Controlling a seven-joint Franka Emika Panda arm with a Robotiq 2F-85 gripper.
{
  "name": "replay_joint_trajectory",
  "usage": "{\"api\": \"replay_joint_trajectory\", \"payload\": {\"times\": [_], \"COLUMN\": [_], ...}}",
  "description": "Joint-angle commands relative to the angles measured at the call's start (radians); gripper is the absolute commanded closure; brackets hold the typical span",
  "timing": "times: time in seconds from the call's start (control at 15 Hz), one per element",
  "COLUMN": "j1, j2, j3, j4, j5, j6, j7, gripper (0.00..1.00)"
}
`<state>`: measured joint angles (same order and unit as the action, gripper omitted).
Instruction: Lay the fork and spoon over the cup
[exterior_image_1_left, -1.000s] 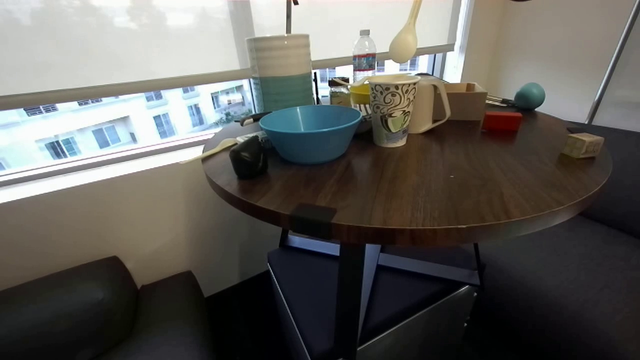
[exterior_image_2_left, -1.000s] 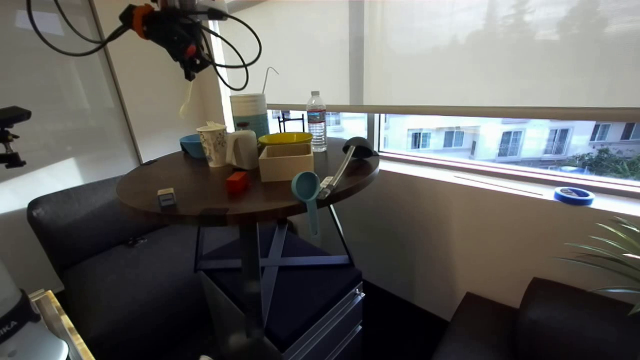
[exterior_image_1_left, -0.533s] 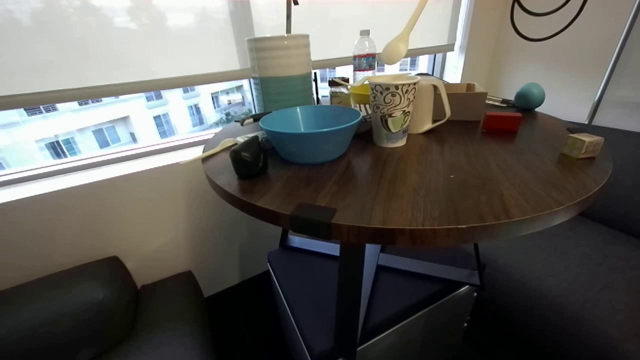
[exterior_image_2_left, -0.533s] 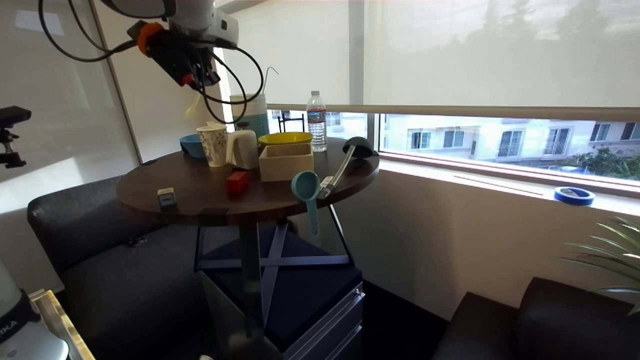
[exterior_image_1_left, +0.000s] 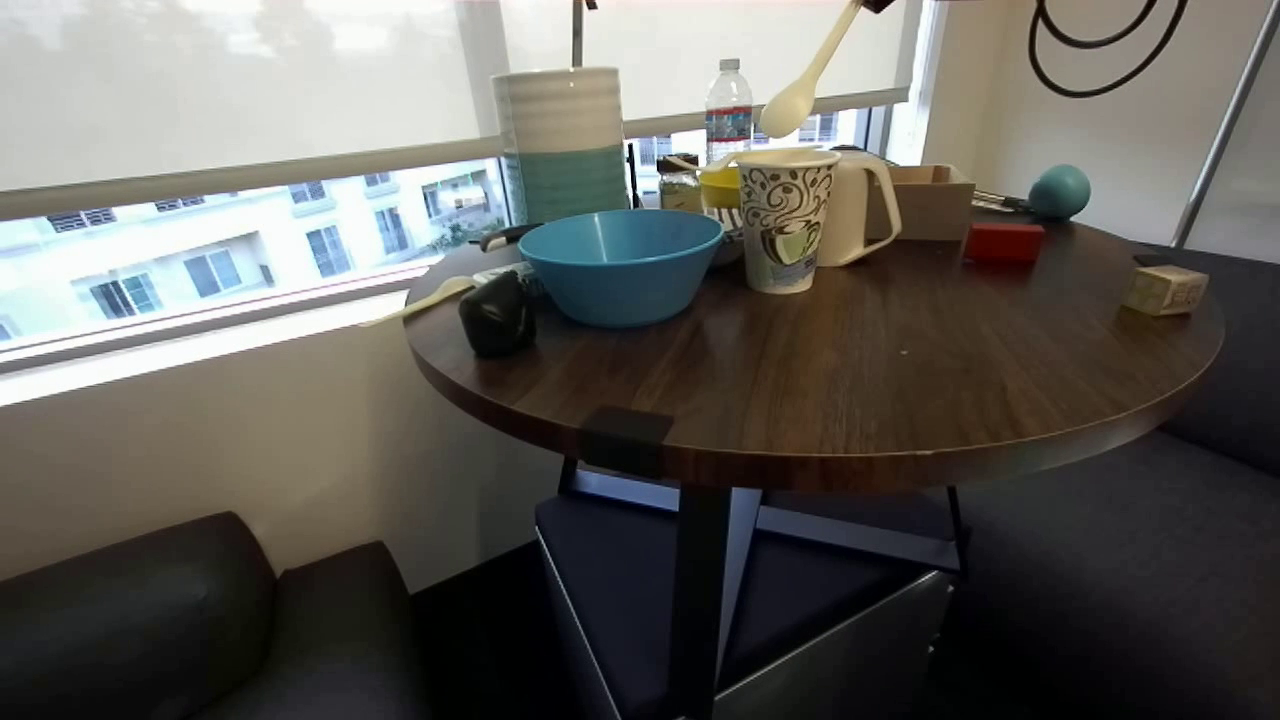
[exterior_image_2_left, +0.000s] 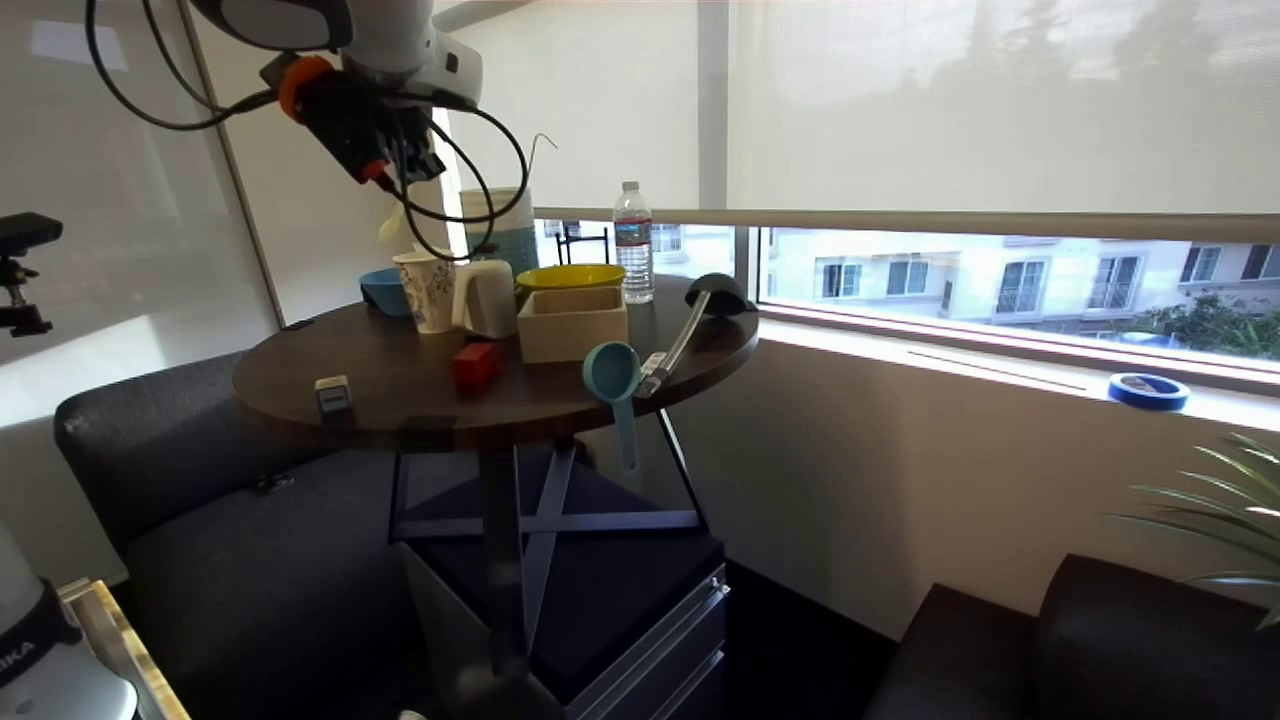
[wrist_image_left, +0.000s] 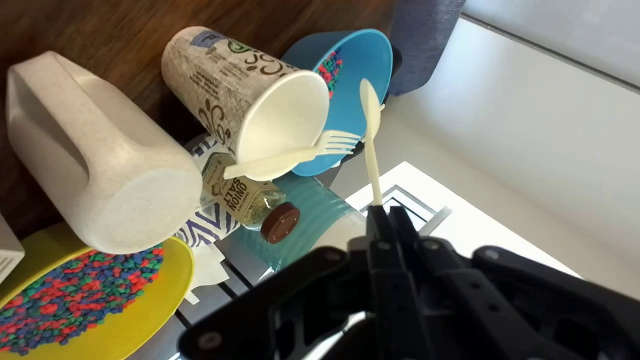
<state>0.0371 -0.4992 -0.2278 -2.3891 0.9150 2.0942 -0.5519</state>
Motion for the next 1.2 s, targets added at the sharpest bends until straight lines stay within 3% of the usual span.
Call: {"api": "replay_joint_trajectory", "payload": {"times": [0.0, 0.8, 1.13], "j1": [-0.031, -0.118, -0.145], "j2": [-0.007, 0.005, 0.018], "j3": [-0.012, 0.03, 0.049], "j4": [-0.021, -0.155, -0.186], "j5": [0.12, 0.371, 0.416], "j6": [-0.026, -0.014, -0.012], "j7": [0.032, 0.029, 0.041], "gripper": [0.99, 0.99, 0.99]}}
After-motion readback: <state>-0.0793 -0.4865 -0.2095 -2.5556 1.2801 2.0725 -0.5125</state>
